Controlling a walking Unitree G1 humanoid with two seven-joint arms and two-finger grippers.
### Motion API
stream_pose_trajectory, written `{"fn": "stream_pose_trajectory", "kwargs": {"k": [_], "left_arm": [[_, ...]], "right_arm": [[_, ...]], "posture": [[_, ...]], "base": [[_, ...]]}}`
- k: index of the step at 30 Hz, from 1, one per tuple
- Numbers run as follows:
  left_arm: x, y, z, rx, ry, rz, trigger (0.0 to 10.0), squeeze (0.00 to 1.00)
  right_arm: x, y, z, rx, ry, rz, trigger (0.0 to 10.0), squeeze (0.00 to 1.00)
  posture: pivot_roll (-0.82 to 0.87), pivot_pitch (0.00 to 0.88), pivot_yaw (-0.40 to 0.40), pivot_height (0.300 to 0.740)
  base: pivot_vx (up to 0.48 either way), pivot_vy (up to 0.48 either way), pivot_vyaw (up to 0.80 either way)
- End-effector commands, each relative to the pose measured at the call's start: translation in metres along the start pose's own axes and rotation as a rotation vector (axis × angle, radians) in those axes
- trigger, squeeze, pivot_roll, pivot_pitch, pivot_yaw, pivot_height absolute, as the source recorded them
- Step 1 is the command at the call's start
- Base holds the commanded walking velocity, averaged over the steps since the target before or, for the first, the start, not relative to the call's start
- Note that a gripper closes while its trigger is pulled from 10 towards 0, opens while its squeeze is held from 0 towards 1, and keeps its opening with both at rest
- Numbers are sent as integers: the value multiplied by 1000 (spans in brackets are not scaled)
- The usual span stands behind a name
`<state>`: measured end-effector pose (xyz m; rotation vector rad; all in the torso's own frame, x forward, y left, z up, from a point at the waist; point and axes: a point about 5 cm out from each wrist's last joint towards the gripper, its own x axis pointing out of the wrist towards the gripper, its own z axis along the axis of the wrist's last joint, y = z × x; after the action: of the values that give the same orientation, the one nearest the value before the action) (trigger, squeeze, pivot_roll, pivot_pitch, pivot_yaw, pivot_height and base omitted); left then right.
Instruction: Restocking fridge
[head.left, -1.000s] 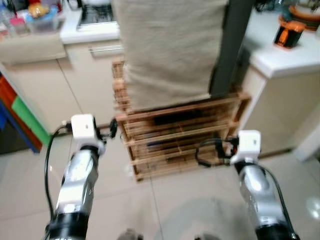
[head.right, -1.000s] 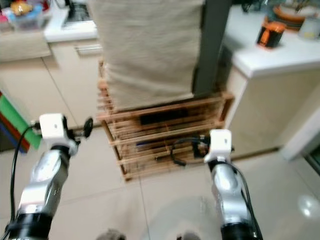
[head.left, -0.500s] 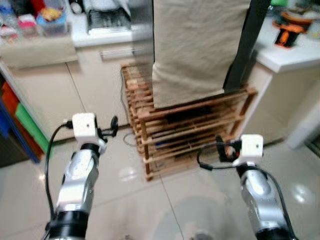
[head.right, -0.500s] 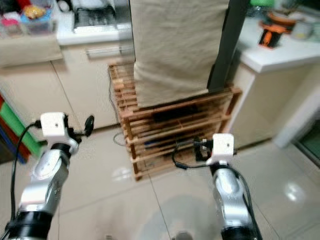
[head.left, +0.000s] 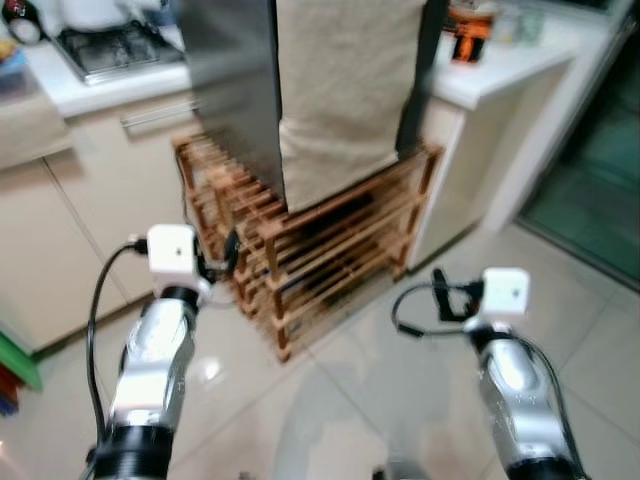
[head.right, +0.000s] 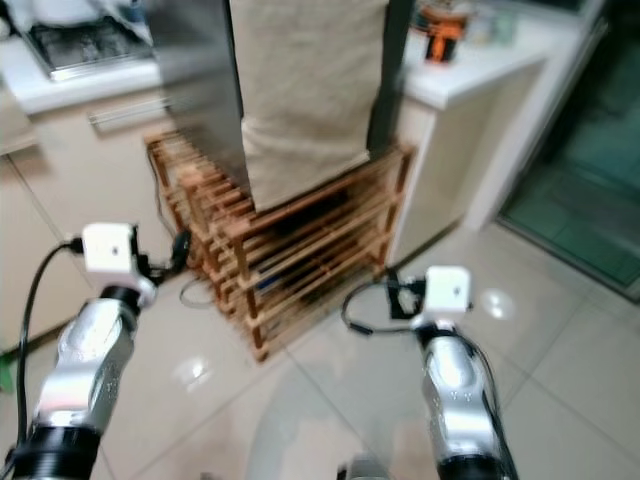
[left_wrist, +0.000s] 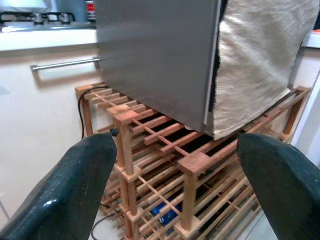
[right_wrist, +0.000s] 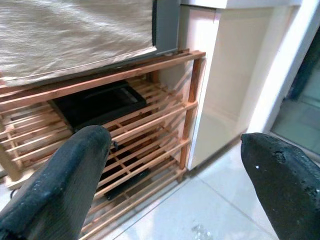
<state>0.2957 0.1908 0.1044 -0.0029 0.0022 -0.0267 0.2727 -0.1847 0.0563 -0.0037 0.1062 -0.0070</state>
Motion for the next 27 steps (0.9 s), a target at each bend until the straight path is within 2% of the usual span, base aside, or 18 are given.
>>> {"fn": "stream_pose_trajectory", "kwargs": {"k": [1,6,17,20,21,27], "left_arm": [[4,-7,7,-13,-29,-18,10000,0],[4,0,6,-17,-23,13,10000,0],[7,1,11,7,-41,-1,10000,0],[8,-1,13,10,-52,-6,10000,0],[9,-1,16,12,-61,-9,10000,0],[11,-4,19,17,-74,-33,10000,0]], "right_arm": [[4,-8,11,-13,-42,-19,10000,0],[5,-8,13,-13,-52,-17,10000,0],[7,-5,15,-17,-63,1,10000,0],[8,-5,17,-21,-71,2,10000,0],[9,-5,20,-47,-88,5,10000,0],[11,-6,25,-42,-109,7,10000,0]], "posture": [[-121,0,36,706],[-122,0,33,706],[-120,0,27,706],[-120,0,27,706],[-121,0,24,706],[-122,0,27,706]], "base": [[0,446,-800],[0,445,-800],[0,433,-800],[251,409,-800],[259,405,-800],[271,398,-792]]}}
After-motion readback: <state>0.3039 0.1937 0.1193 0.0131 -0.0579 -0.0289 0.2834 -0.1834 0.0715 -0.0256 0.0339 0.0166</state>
